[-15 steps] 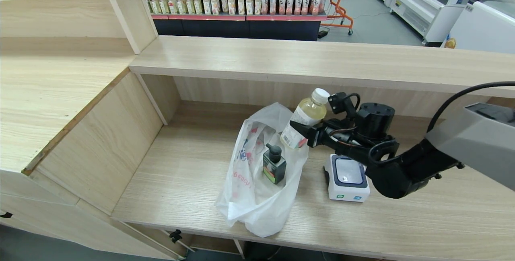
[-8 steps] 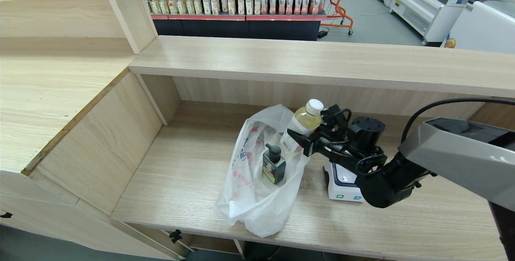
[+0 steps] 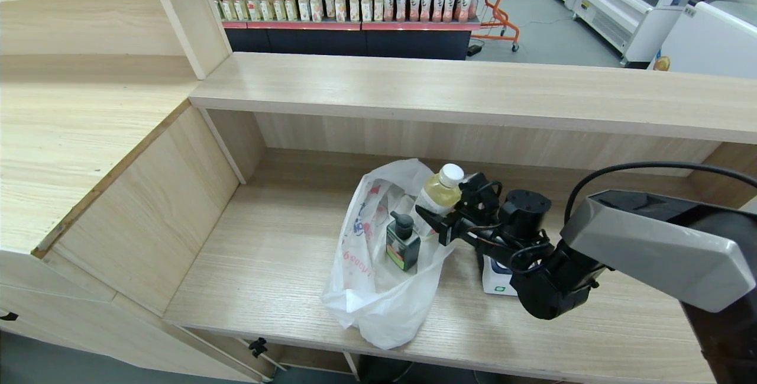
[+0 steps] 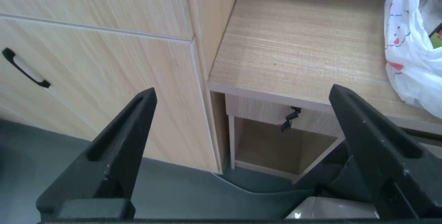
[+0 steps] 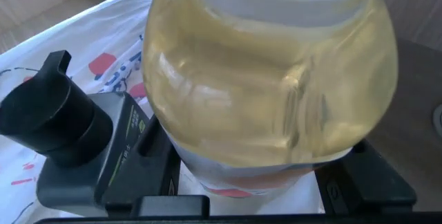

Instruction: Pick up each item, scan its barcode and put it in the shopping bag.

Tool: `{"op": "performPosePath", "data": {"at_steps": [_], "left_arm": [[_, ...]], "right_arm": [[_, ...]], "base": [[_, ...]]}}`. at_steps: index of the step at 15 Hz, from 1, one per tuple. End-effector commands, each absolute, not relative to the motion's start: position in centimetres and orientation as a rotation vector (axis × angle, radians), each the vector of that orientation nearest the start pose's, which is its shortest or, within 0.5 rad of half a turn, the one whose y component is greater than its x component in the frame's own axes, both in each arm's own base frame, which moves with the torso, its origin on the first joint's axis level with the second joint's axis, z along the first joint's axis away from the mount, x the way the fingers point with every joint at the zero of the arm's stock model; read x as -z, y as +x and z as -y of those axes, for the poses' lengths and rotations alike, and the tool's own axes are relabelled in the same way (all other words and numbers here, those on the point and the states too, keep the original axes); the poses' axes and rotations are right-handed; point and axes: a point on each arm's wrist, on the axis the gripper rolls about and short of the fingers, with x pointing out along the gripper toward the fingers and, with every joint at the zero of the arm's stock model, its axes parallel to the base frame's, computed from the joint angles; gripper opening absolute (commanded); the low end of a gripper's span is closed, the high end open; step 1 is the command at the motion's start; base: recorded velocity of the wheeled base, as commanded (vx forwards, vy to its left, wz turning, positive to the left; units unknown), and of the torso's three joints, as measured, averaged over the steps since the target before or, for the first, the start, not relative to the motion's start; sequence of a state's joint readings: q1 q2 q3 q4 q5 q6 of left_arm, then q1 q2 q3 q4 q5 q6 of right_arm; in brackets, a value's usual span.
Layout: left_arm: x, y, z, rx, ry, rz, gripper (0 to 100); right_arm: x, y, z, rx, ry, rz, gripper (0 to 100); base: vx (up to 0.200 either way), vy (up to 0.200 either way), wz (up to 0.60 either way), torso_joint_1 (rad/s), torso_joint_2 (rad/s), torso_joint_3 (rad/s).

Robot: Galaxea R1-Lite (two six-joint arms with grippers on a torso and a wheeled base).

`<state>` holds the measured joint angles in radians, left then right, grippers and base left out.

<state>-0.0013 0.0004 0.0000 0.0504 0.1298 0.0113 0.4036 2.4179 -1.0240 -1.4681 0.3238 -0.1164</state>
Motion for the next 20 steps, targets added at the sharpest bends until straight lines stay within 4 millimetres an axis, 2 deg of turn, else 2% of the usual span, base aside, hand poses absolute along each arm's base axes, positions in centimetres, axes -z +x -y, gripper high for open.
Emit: {"op": "performPosePath", "data": {"at_steps": [1,5,10,11,13,16,18,19,20], "left_arm": [[-7.0,-2.3,-0.3,-0.129,0.014,-0.051,100],[-7.0,-2.3,-0.3,-0.129,0.014,-0.051,100],[-7.0,-2.3,-0.3,-0.129,0.014,-0.051,100],[-7.0,-2.3,-0.3,-0.129,0.016,-0.051,100],[-7.0,-2.3,-0.3,-0.129,0.014,-0.051,100],[-7.0,-2.3,-0.3,-0.129,0.016,-0.051,100],[-7.0,-2.3,-0.3,-0.129,0.014,-0.051,100],[-7.0,-2.3,-0.3,-0.129,0.016,-0.051,100],[-7.0,-2.3,-0.3,-0.129,0.016,-0.051,100]], "right_arm": [[-3.7,39.4,-17.7,-0.727,-0.112,0.099,0],[-3.2,40.3,-18.4,-0.742,-0.162,0.145,0],[-2.5,40.5,-18.4,-0.761,-0.183,0.141,0],[-2.5,40.5,-18.5,-0.762,-0.183,0.143,100],[-3.4,40.4,-18.5,-0.762,-0.174,0.161,100],[-6.9,39.7,-18.0,-0.763,-0.066,0.181,100],[-9.6,38.4,-17.3,-0.768,0.018,0.158,100],[-10.0,38.1,-17.1,-0.768,0.029,0.148,100],[-12.1,36.6,-16.4,-0.767,0.085,0.123,100]], "base": [[0.0,0.0,0.0,0.0,0.0,0.0],[0.0,0.0,0.0,0.0,0.0,0.0],[0.0,0.0,0.0,0.0,0.0,0.0],[0.0,0.0,0.0,0.0,0.0,0.0],[0.0,0.0,0.0,0.0,0.0,0.0],[0.0,0.0,0.0,0.0,0.0,0.0],[0.0,0.0,0.0,0.0,0.0,0.0],[0.0,0.0,0.0,0.0,0.0,0.0],[0.0,0.0,0.0,0.0,0.0,0.0]]}}
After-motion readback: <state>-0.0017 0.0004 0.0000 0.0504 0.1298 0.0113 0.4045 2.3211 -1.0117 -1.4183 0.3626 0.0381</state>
